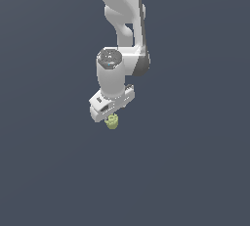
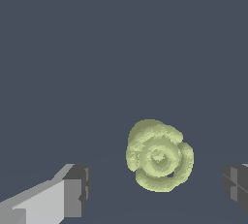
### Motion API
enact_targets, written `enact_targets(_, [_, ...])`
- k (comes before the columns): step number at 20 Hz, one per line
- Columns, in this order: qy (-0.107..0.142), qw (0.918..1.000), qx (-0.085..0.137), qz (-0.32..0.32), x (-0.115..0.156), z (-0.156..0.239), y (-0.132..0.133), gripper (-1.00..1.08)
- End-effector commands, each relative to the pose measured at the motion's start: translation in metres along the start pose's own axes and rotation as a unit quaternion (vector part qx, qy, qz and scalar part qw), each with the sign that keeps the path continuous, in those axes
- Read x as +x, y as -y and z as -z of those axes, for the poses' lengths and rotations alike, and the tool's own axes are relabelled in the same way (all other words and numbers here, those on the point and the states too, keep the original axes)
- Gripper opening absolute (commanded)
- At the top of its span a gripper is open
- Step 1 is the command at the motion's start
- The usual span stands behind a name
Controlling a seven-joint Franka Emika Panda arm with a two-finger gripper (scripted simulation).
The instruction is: Pick up the object and move it to a goal position.
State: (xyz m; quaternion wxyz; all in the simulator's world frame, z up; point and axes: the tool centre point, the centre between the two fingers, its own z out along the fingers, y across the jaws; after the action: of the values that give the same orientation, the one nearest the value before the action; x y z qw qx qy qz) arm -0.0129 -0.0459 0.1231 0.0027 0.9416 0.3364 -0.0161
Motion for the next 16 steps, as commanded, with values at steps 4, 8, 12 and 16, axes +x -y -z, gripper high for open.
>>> enact_targets(4, [-0.003, 0.9975, -0.001, 0.071, -0.003, -0.006, -0.004, 1.00])
enact_targets(8, [-0.006, 0.9926, -0.002, 0.121, -0.005, -0.010, -0.007, 1.00])
enact_targets(12, [-0.008, 0.9851, -0.003, 0.172, -0.007, -0.014, -0.009, 1.00])
enact_targets(16, [-0.011, 0.9766, -0.005, 0.215, -0.009, -0.017, -0.012, 1.00])
